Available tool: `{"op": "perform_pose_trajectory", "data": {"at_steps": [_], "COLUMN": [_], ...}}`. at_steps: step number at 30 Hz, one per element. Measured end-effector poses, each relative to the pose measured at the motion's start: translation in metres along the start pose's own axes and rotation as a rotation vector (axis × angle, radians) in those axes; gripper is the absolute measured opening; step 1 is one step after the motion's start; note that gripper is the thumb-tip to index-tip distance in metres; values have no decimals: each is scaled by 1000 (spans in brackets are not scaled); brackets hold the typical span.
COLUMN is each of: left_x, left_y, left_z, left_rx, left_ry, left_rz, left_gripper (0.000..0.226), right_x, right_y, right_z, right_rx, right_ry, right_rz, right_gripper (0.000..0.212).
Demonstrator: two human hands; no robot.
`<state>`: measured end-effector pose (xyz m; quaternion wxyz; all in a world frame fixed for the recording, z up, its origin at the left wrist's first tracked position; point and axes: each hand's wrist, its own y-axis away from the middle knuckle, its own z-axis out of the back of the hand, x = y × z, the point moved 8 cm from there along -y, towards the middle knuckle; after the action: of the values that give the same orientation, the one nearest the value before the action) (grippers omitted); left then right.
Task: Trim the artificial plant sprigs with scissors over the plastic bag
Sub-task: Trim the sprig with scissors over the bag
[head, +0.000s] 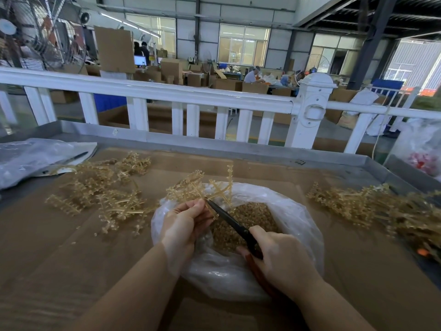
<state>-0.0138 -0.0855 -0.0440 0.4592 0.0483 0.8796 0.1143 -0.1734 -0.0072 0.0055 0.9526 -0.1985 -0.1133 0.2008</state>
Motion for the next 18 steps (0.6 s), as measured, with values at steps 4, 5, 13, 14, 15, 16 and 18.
{"op": "perform_pose_trajectory", "data": {"at_steps": [4, 5, 13, 14, 15, 16, 18], "left_x": [0, 0, 4, 4, 4, 4, 4], "left_y": [0, 0, -3, -3, -3, -4, -4], "left_z": [-1, -1, -2, -2, -2, -2, -2], "left_rx": [-6, -8, 32, 33, 35, 42, 57], "left_ry": [-7, -12, -37, -34, -29, -25, -13], "left_rz": [-12, -16, -68, -80, -90, -97, -98], "left_gripper": [3, 4, 15, 15, 15, 15, 12], "right_x": [0, 0, -8, -10, -11, -11, -11], "right_y": [-1, -2, -2, -2, -2, -2, -2], "right_z": [-2, -2, 5, 6, 6, 6, 7], "right_rx": [7, 9, -47, -52, -52, -53, -62], "right_ry": [48, 65, -71, -97, -115, -125, -116], "right_rz": [10, 16, -89, -110, -124, -133, -140], "right_gripper": [38, 37, 30, 29, 28, 28, 29]}}
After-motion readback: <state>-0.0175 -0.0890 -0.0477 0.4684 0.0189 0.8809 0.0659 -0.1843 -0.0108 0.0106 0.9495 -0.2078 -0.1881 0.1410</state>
